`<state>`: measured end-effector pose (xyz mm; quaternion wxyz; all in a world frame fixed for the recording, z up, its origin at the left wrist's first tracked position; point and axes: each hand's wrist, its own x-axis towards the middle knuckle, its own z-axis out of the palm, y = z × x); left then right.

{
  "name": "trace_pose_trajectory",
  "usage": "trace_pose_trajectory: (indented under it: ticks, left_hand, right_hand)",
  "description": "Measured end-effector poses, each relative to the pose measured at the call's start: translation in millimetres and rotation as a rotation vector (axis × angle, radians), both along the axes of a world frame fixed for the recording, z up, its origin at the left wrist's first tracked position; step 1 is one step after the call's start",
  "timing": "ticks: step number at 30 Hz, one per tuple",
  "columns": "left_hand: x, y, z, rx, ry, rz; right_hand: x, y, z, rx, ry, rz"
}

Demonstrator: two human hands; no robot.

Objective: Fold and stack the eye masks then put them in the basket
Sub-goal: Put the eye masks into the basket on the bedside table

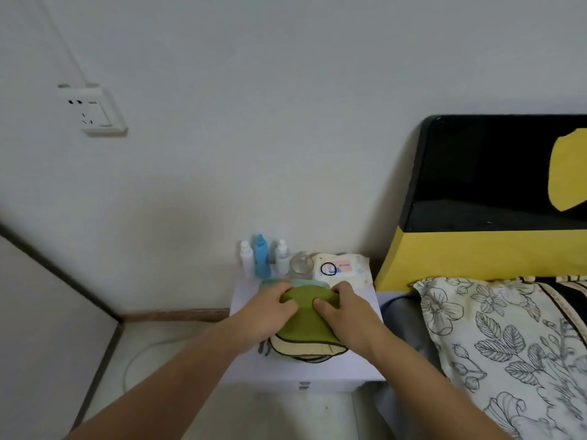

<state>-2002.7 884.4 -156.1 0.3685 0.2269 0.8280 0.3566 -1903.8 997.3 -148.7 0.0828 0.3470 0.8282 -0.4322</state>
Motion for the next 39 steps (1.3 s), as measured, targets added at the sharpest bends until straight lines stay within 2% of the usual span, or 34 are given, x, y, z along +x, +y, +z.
trace_pose_trajectory:
  ticks: [11,18,24,31,39]
  left_hand:
    - [-64,60,-66,-0.110,-0.088,0.052]
    - [-89,64,-125,-0.190,-0.197,0.082]
    - [-112,69,-178,-0.239,-0.235,0.006]
    - [-117,71,-245,-0.328,-0.230,-0.094]
    - [-114,75,-289,-0.405,-0.184,-0.068]
  right_hand:
    - [-72,64,-74,-0.063,-0.101,0.058]
    - [-101,72,-140,-0.139,-0.195,0.096]
    - [-121,78,-188,-0.137,-0.246,0.095]
    - [-132,69,-249,-0.135,-0.337,0.098]
    - [-141,57,-294,-0.143,-0.441,0.109]
